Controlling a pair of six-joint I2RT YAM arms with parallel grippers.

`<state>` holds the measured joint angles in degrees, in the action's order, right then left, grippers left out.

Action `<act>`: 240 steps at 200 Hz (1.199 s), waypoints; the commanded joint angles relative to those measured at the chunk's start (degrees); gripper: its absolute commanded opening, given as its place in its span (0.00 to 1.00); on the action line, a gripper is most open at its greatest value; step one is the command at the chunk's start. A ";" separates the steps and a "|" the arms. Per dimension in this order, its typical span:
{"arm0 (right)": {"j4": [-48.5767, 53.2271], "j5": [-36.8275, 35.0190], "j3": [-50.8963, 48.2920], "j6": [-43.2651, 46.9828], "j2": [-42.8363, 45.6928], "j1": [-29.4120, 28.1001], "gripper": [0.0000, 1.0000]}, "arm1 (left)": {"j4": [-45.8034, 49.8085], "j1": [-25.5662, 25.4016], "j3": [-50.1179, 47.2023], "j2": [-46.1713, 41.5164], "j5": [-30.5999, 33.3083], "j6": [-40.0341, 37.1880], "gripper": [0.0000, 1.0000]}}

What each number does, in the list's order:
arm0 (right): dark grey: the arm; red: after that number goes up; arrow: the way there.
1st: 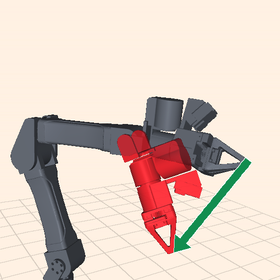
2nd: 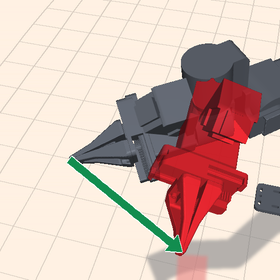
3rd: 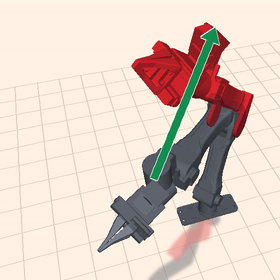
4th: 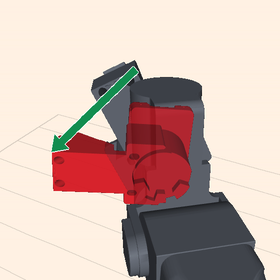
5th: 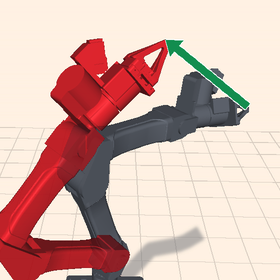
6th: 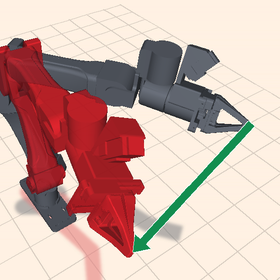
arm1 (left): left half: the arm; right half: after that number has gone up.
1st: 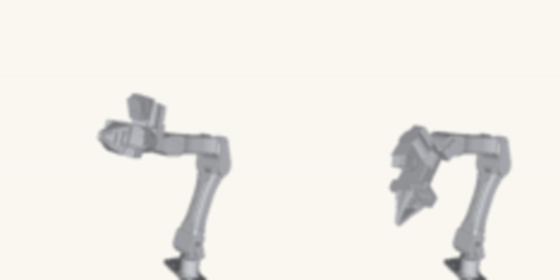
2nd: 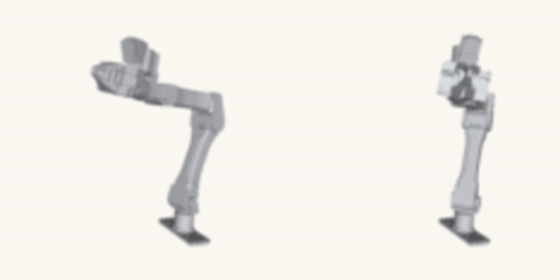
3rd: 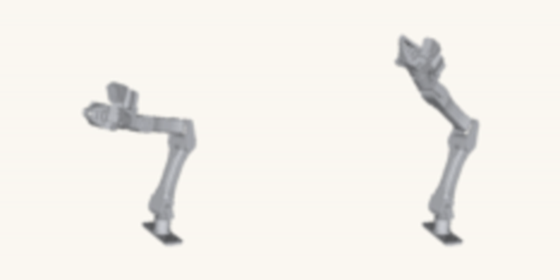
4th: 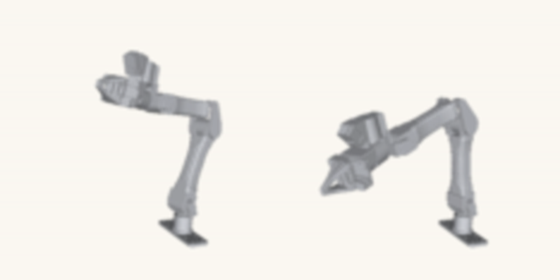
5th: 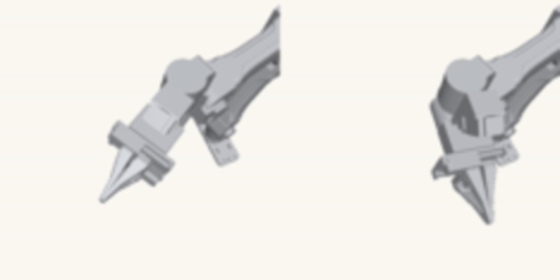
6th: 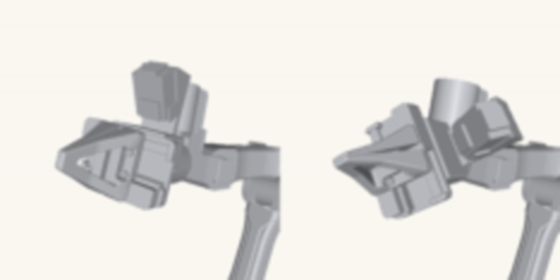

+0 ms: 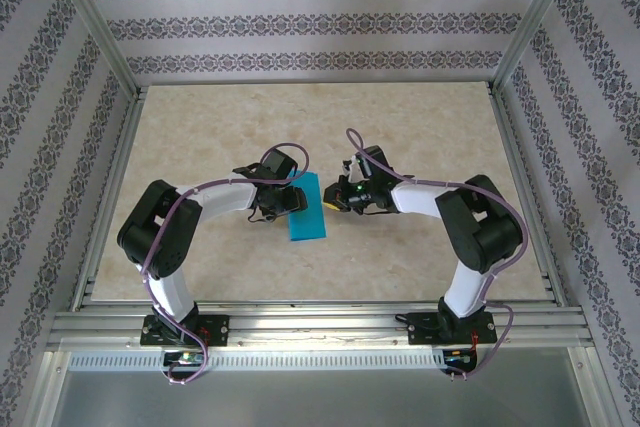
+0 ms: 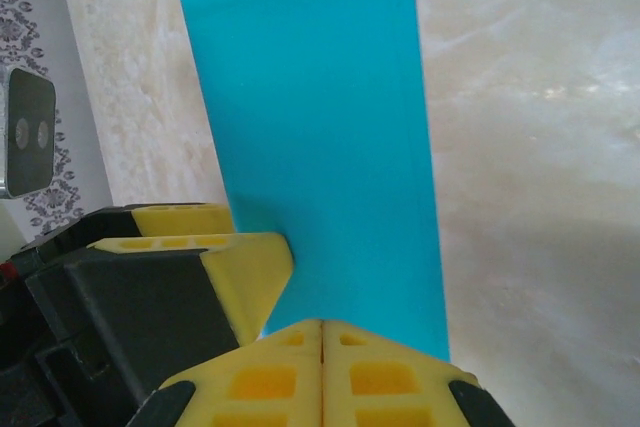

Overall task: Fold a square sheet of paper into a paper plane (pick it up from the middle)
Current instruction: Hold the square sheet of paper at the center of the table.

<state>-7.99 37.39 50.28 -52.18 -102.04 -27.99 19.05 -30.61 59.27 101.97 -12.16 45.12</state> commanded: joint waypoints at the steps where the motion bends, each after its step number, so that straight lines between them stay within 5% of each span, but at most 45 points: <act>1: 0.80 -0.39 1.69 0.38 -1.68 -0.82 0.06 | 0.27 0.69 -0.25 3.08 -1.06 -1.63 0.59; 240: 23.86 -9.62 13.04 10.99 -11.40 -4.42 0.01 | -1.22 0.82 -0.60 1.81 -4.24 -1.61 0.61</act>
<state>8.54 31.79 63.09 -45.15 -112.27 -31.33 18.90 -30.20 59.13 102.06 -13.50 43.90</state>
